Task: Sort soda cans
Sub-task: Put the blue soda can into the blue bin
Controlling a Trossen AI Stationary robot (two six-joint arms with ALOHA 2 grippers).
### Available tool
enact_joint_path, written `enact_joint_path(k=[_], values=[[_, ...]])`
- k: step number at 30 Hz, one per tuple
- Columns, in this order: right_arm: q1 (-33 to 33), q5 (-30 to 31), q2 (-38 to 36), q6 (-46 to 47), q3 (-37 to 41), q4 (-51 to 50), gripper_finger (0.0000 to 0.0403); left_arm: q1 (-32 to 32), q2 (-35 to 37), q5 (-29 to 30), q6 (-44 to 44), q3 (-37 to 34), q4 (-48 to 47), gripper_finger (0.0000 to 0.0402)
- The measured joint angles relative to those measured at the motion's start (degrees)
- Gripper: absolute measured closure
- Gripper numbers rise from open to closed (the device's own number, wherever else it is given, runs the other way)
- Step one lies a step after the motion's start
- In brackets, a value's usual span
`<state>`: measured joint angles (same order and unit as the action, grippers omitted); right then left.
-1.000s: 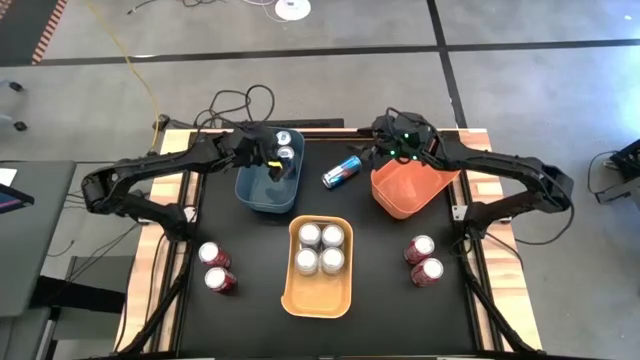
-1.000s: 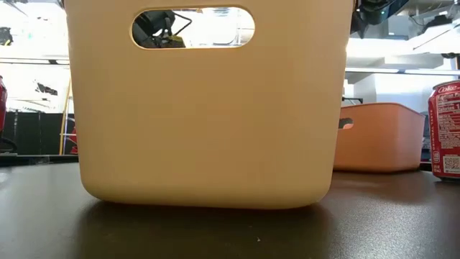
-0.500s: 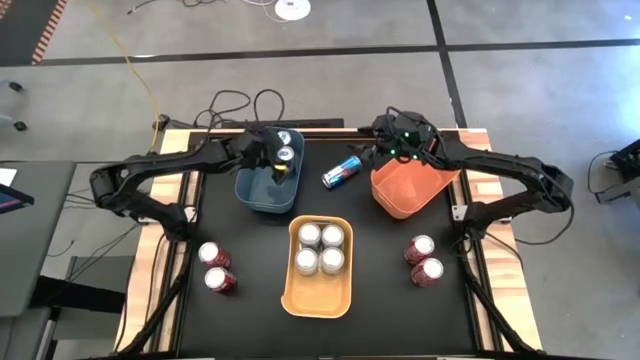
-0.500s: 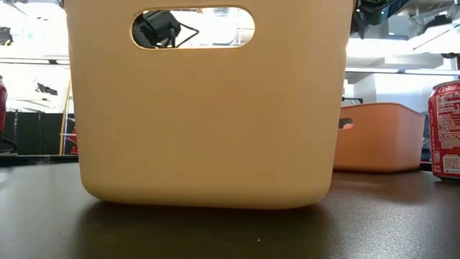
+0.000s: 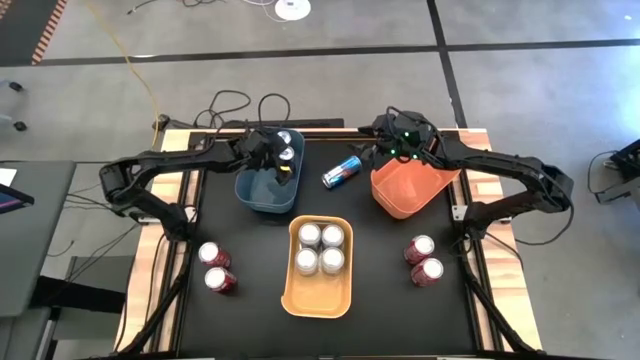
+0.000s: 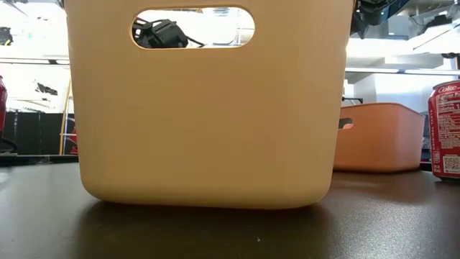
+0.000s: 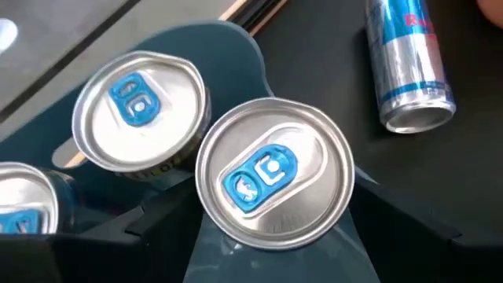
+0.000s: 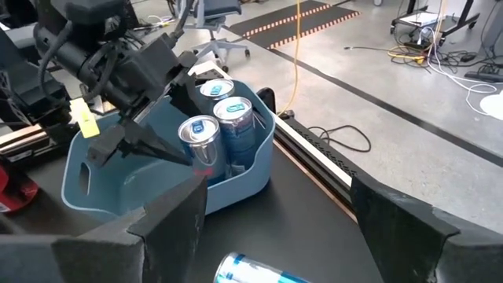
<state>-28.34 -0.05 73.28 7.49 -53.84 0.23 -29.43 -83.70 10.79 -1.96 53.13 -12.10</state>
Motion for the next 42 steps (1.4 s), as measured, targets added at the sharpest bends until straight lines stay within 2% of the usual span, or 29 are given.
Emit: enact_joint_path(k=[3,10,16,21,29,33,42], values=[[0.0,0.0,0.0,0.02,0.0,-0.02,0.007,0.0,0.5,0.14,-1.13,0.71,-0.63,0.0111],[0.0,0.0,0.0,0.02,-0.01,-0.25,0.007,-0.11,0.55,0.54,-1.43,2.62,-1.47,0.0168],[0.0,0.0,0.0,-0.01,-0.02,-0.6,0.007,-0.11,0.57,0.69,-0.94,4.17,-5.79,0.0168],[0.0,0.02,0.0,-0.04,-0.02,-0.72,0.007,0.0,1.51,4.84,-0.62,7.6,-15.4,0.0168],[-0.31,0.07,0.0,-0.28,-0.02,-1.73,0.007,-0.04,4.99,6.36,-1.73,8.45,-21.55,0.0168],[-0.33,0.11,0.0,-0.38,0.57,-1.08,0.007,-0.04,6.37,8.79,-2.38,6.9,-20.66,0.0168],[-0.74,0.13,0.04,-0.44,0.61,-1.51,0.007,-1.88,9.14,9.81,-5.12,-0.23,-15.15,0.0162]])
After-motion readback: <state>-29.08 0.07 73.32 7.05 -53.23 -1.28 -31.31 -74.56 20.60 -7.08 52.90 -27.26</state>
